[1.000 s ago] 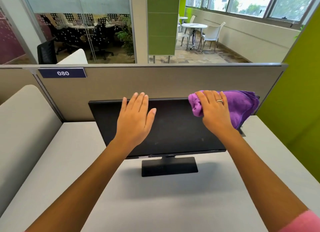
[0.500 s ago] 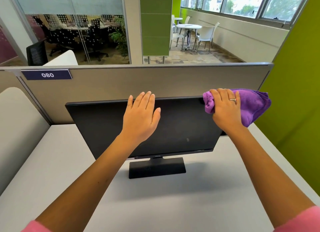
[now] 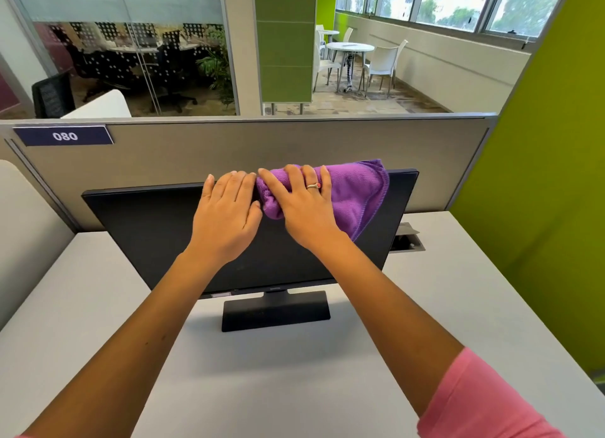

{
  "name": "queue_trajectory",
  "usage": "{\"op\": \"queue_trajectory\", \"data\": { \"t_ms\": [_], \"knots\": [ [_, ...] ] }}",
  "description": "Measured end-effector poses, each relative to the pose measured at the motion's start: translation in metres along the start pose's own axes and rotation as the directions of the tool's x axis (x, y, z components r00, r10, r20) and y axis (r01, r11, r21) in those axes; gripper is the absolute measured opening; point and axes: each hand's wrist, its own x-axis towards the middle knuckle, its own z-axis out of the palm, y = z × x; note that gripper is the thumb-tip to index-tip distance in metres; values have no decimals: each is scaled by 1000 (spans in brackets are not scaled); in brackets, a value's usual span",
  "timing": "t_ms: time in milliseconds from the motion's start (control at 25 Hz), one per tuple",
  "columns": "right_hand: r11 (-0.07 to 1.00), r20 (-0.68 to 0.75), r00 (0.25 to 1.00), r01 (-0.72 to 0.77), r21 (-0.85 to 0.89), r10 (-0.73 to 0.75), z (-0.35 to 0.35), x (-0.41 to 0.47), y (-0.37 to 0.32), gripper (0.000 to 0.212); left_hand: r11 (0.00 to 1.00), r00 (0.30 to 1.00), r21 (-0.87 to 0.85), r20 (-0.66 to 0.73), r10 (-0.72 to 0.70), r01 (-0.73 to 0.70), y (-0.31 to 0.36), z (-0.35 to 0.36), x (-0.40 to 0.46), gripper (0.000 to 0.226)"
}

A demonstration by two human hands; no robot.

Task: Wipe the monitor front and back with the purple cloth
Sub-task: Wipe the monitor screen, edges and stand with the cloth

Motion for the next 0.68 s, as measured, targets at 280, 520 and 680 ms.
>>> {"op": "queue_trajectory", "data": {
  "t_ms": [280, 520, 680],
  "knots": [
    [991, -66, 990, -124, -49, 121, -5, -28, 91, 67, 1000, 1000, 23, -6, -1, 1, 5, 6, 2, 53],
    [960, -6, 960, -279, 3, 279, -14, -52, 177, 57, 1000, 1000, 15, -2, -7, 7, 7, 8, 3, 54],
    [917, -82, 942, -294, 268, 326, -6, -61, 183, 58, 1000, 1000, -2, 23, -10, 10, 4, 5, 4, 56]
  ]
}}
